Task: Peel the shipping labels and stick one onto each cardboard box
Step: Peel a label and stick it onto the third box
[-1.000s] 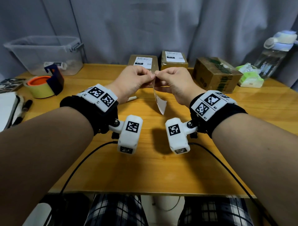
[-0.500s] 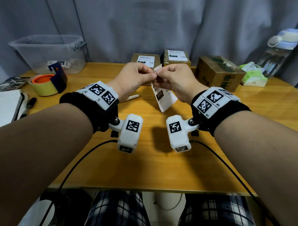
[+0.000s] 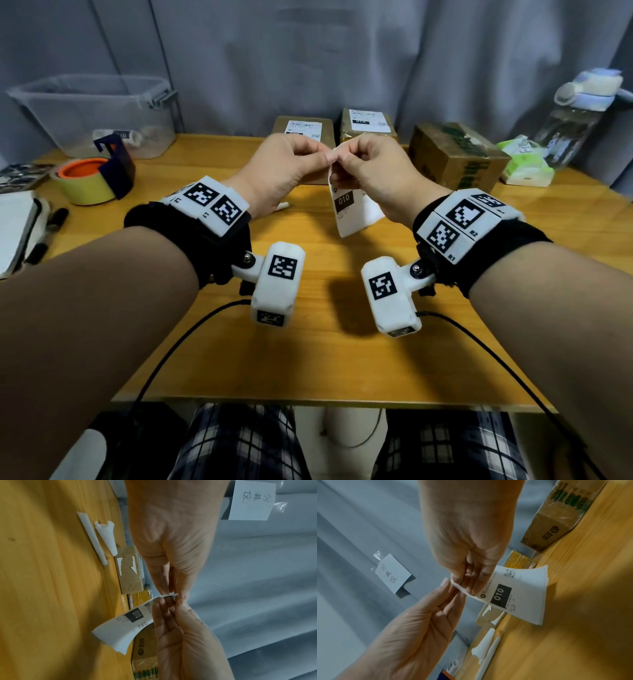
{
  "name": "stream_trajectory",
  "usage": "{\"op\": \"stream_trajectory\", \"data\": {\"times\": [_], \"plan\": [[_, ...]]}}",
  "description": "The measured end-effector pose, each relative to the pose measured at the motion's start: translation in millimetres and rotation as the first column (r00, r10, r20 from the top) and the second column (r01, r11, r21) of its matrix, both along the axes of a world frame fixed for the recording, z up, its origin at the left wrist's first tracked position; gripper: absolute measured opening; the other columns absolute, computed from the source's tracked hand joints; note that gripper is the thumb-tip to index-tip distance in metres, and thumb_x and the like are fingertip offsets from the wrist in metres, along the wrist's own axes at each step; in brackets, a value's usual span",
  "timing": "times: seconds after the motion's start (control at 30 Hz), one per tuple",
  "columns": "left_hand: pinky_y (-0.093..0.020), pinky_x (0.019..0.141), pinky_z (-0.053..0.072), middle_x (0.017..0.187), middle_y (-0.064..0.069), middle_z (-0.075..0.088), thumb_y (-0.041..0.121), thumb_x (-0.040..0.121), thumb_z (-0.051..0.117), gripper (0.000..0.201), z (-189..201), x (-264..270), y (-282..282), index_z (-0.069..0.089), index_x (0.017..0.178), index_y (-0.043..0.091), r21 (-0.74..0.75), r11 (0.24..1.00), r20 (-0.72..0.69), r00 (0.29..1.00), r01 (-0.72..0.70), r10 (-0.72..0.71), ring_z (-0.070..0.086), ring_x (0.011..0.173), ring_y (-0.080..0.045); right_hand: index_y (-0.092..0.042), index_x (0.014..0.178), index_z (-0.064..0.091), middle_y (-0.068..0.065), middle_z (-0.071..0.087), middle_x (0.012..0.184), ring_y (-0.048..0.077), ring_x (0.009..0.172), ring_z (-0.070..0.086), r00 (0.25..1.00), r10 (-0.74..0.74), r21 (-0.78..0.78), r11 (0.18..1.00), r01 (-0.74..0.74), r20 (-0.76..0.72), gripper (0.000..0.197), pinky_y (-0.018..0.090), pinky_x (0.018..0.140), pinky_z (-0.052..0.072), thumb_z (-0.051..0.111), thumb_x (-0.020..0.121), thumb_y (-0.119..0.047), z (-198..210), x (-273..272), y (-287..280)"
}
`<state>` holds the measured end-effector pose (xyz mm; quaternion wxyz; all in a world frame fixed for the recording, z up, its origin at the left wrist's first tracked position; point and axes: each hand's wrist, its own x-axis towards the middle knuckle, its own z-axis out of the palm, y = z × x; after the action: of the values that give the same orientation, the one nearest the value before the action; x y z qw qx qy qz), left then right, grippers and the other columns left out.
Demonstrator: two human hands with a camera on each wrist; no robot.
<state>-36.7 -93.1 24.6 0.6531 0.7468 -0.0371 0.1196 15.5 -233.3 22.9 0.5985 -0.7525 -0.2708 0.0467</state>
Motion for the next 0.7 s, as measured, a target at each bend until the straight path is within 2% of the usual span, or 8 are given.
{"op": "stream_trajectory", "data": {"times": [0.13,0.23,0.33,0.5,0.6,0.7], "plan": [[-0.018,0.078,0.056,0.084,-0.007,0.065,0.007,0.092,0.054,0.012,-0.1,1.3,-0.3,0.065,0.087,0.005,-0.112,0.994,-0.026,1.000,0.006,-0.009,0.064,0.077,-0.009,-0.007,0.082,0.061,0.008,0.065,0.074,0.014,0.066,0.063,0.998,-0.046,0.056,0.997,0.048,-0.037,0.017,0.026,0.068,0.058,0.051,0.096,-0.006,0.0,1.4,1.2],[-0.017,0.078,0.055,0.087,-0.008,0.064,0.006,0.092,0.052,0.014,-0.7,1.7,1.0,0.065,0.086,0.005,-0.143,0.990,-0.040,0.999,-0.002,-0.004,0.063,0.080,-0.010,-0.008,0.077,0.062,0.007,0.066,0.072,0.013,0.063,0.064,0.998,-0.047,0.062,0.997,0.049,-0.031,0.020,0.023,0.062,0.056,0.053,0.095,-0.005,1.0,-0.5,1.4],[-0.018,0.078,0.054,0.087,-0.011,0.064,0.005,0.089,0.057,0.009,-0.5,1.1,1.9,0.065,0.086,0.003,-0.114,0.993,-0.028,0.999,-0.025,0.022,0.063,0.080,-0.014,-0.009,0.073,0.064,0.008,0.067,0.070,0.013,0.061,0.065,0.998,-0.042,0.091,0.995,0.047,-0.053,0.020,0.023,0.060,0.056,0.057,0.091,-0.005,2.8,-1.9,1.6],[-0.021,0.077,0.054,0.083,-0.009,0.063,0.001,0.087,0.060,0.009,-0.4,-0.5,0.5,0.063,0.081,0.007,-0.018,0.997,0.028,0.997,-0.077,0.078,0.061,0.077,-0.015,-0.002,0.079,0.068,0.009,0.068,0.070,0.017,0.063,0.066,0.989,-0.032,0.138,0.989,0.052,-0.143,0.011,0.036,0.073,0.060,0.064,0.087,-0.008,3.4,-2.1,2.6],[-0.025,0.082,0.054,0.085,-0.008,0.064,0.001,0.085,0.062,0.010,0.0,-2.0,-1.0,0.064,0.080,0.010,0.057,0.994,0.051,0.994,-0.095,0.092,0.062,0.080,-0.017,-0.004,0.074,0.067,0.005,0.067,0.064,0.017,0.063,0.065,0.985,-0.024,0.140,0.989,0.048,-0.170,0.014,0.042,0.077,0.059,0.066,0.087,-0.010,5.0,-4.3,1.3],[-0.027,0.086,0.054,0.088,-0.009,0.066,0.003,0.084,0.064,0.008,0.6,-2.9,-1.8,0.065,0.081,0.010,0.118,0.987,0.067,0.993,-0.109,0.101,0.064,0.085,-0.018,-0.004,0.073,0.066,0.004,0.066,0.061,0.016,0.060,0.064,0.981,-0.038,0.137,0.988,0.065,-0.191,0.016,0.042,0.076,0.058,0.066,0.086,-0.011,5.4,-4.7,1.1]]}}
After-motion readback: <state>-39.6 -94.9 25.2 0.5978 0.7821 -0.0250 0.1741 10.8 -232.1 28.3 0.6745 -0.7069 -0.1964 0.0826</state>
